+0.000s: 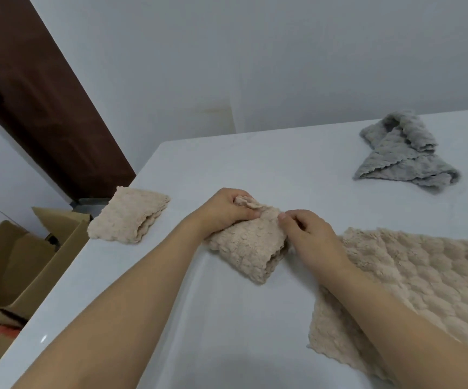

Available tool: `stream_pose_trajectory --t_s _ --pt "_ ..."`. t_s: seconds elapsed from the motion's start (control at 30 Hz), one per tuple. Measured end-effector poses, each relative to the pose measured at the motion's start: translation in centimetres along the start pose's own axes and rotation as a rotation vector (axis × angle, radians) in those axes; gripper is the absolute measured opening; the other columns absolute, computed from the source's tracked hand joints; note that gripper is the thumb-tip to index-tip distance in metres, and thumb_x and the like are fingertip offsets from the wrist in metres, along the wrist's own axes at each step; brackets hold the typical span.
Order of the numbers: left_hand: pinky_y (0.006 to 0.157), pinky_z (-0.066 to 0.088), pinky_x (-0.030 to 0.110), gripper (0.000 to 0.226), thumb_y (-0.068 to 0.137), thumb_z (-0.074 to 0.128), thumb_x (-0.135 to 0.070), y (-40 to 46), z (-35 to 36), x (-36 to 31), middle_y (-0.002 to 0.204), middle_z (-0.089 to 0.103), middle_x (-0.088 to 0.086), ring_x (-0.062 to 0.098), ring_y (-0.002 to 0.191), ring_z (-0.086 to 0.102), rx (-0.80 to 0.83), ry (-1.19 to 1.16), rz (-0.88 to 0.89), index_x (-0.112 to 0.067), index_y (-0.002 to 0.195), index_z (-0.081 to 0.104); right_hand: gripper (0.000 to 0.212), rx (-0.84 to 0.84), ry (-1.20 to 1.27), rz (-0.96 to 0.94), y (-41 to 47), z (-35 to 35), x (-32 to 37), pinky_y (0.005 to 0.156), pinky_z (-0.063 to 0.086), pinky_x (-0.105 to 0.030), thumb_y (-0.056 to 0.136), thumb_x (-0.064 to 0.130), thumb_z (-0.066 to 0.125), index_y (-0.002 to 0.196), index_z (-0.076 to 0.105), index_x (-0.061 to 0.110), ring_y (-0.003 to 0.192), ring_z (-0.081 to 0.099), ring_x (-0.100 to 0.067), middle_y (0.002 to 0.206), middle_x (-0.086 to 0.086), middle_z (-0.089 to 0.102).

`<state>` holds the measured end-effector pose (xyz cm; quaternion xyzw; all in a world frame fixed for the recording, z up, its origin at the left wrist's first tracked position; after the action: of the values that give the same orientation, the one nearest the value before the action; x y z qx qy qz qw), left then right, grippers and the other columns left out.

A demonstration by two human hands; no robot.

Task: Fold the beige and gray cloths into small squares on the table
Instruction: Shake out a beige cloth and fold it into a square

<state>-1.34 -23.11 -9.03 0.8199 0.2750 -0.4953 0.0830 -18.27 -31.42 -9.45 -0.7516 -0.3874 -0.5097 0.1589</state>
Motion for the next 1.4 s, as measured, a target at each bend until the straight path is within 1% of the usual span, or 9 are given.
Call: stream_pose_trajectory --t_s 0.07,0.13,0.27,0.47,0.57,0.67,0.9,1.27,1.4 --pt "0.070 0.052 0.022 0.018 0.080 0.079 -0.011 0.2 0.2 0.8 0.084 0.071 0.002 0.008 0.077 0.066 -0.037 -0.049 -0.016 -0.004 0.094 0.071 0.035 0.025 0.012 0.053 0.9 0.4 -0.3 0.061 0.040 -0.046 0.089 0.028 0.052 0.067 0.054 0.001 0.064 0.045 -0.029 0.068 -0.017 0.047" --pt "0.070 0.053 0.023 0.019 0.079 0.080 -0.011 0.3 0.2 1.1 0.085 0.071 0.003 0.011 0.079 0.068 -0.038 -0.087 -0.039 -0.004 0.095 0.071 0.037 0.086 -0.015 0.147 2.4 1.1 -0.6 0.055 0.028 -0.037 0.081 0.026 0.052 0.052 0.033 0.015 0.055 0.031 -0.023 0.056 -0.003 0.029" --pt "0.074 0.057 0.030 0.024 0.077 0.082 -0.011 0.1 0.0 1.6 0.086 0.072 0.006 0.017 0.080 0.069 -0.013 -0.206 -0.085 -0.004 0.096 0.070 0.033 0.238 -0.347 0.311 5.3 1.5 -1.2 0.087 0.039 -0.040 0.086 0.044 0.047 0.065 0.046 0.018 0.085 0.051 -0.028 0.082 -0.002 0.051" --pt "0.082 0.058 0.043 0.025 0.079 0.081 -0.016 0.3 -0.6 2.1 0.100 0.074 0.018 0.030 0.089 0.072 -0.025 -0.250 -0.132 -0.005 0.099 0.069 0.033 0.428 -0.439 0.298 5.8 2.4 -2.1 0.092 0.037 -0.039 0.080 0.051 0.060 0.065 0.047 0.024 0.106 0.051 -0.027 0.099 0.000 0.052" --pt "0.077 0.057 0.039 0.020 0.083 0.077 -0.023 0.3 -1.8 2.5 0.087 0.072 0.010 0.021 0.077 0.069 -0.117 -0.139 -0.178 -0.009 0.094 0.068 0.028 0.486 -0.458 0.262 6.0 2.4 -2.2 0.099 0.037 -0.043 0.084 0.049 0.059 0.071 0.046 0.028 0.114 0.048 -0.028 0.112 -0.003 0.050" --pt "0.070 0.054 0.035 0.023 0.078 0.080 -0.028 0.4 -2.0 2.6 0.073 0.066 0.001 0.015 0.065 0.063 -0.199 -0.033 -0.152 -0.011 0.087 0.068 0.025 0.539 -0.457 0.232 6.6 2.6 -2.4 0.091 0.041 -0.040 0.086 0.043 0.060 0.074 0.047 0.025 0.106 0.051 -0.027 0.105 -0.002 0.050" --pt "0.062 0.050 0.027 0.013 0.082 0.077 -0.016 -0.6 -1.6 3.0 0.067 0.067 -0.001 0.010 0.058 0.061 -0.215 -0.241 -0.122 -0.011 0.087 0.066 0.031 0.404 -0.726 0.002 8.0 4.2 -0.5 0.077 0.045 -0.036 0.097 0.045 0.038 0.095 0.050 0.016 0.092 0.056 -0.023 0.100 -0.003 0.060" --pt "0.070 0.053 0.034 0.024 0.083 0.075 -0.020 -1.9 -2.7 3.1 0.091 0.073 0.013 0.021 0.073 0.066 -0.262 -0.278 -0.232 -0.013 0.103 0.064 0.041 0.229 -0.899 -0.233 7.8 6.0 0.1 0.069 0.035 -0.033 0.100 0.049 0.023 0.090 0.048 0.017 0.084 0.051 -0.023 0.091 -0.002 0.052" --pt "0.079 0.053 0.026 0.028 0.085 0.073 -0.029 -5.3 -3.7 4.0 0.095 0.074 0.000 0.011 0.083 0.069 -0.177 -0.134 -0.271 -0.028 0.112 0.064 0.040 0.121 -0.888 -0.277 7.9 6.2 -0.1 0.066 0.032 -0.033 0.101 0.046 0.025 0.079 0.042 0.018 0.074 0.048 -0.023 0.078 0.001 0.046"
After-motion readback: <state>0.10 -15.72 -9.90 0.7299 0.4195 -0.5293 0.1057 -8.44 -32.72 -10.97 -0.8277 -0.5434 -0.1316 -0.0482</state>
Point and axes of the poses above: each hand's wrist, its own y-axis towards the middle knuckle, its own z-axis out of the palm, x = y × z, the point moved 7 cm from there along y, towards the middle knuckle
